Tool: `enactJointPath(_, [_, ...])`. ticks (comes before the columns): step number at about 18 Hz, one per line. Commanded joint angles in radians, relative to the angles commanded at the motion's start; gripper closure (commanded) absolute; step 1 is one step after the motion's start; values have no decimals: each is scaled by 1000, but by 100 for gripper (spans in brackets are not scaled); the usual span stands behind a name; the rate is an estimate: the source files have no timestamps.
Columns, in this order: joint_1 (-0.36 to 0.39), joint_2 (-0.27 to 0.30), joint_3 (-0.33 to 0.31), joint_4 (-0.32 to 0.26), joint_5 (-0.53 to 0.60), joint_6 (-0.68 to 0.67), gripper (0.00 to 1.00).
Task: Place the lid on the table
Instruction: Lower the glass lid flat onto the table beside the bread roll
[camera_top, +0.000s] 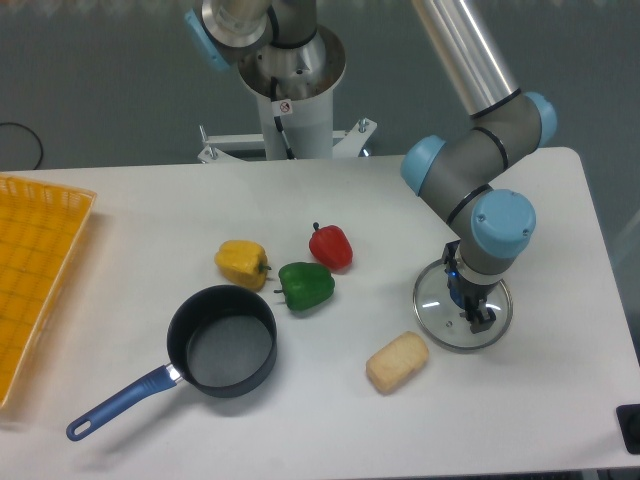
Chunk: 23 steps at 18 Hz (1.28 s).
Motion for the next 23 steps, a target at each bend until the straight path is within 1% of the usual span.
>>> enactJointPath(13, [0,0,-3,0,2,-2,36])
enactJointPath(14, [0,0,-3,0,2,-2,35])
enactJointPath(17, [0,0,-2,0,2,-2,29])
enactJointPath(22, [0,0,-2,0,2,-2,28])
enactJointPath(23, [0,0,-3,0,2,-2,25])
